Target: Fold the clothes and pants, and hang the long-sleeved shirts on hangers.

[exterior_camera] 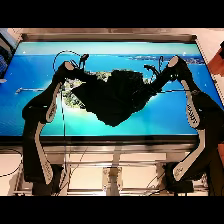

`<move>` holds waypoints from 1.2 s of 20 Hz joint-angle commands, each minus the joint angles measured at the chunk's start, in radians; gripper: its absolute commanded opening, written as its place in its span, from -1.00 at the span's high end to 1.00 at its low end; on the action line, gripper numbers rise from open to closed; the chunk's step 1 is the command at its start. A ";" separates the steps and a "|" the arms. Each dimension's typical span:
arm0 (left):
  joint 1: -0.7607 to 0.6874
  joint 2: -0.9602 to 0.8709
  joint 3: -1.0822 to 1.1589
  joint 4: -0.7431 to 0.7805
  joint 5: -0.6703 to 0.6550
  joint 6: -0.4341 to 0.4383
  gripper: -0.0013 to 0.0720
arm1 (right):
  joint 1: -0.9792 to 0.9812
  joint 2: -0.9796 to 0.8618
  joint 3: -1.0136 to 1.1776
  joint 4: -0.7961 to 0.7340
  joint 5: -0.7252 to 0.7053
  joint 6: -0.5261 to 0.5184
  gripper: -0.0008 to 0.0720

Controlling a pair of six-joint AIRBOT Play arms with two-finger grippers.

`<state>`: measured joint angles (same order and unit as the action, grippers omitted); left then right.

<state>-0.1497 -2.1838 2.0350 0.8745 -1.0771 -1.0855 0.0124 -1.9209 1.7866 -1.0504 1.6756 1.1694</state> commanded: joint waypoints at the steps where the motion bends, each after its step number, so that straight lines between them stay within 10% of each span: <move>1: 0.012 0.019 0.000 -0.015 -0.043 0.008 0.91 | 0.001 0.000 0.000 0.000 0.000 0.018 0.90; 10: 0.221 0.382 0.000 0.385 -0.062 -0.292 0.91 | -0.139 0.223 0.000 -0.012 -0.002 0.106 0.91; 24: 0.520 0.755 -0.003 0.443 -0.161 -0.353 0.91 | -0.407 0.455 0.274 0.039 -0.263 0.292 0.91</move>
<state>0.3302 -1.4540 2.0342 1.2968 -1.1797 -1.4151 -0.3607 -1.4738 1.9892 -0.9817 1.4887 1.3735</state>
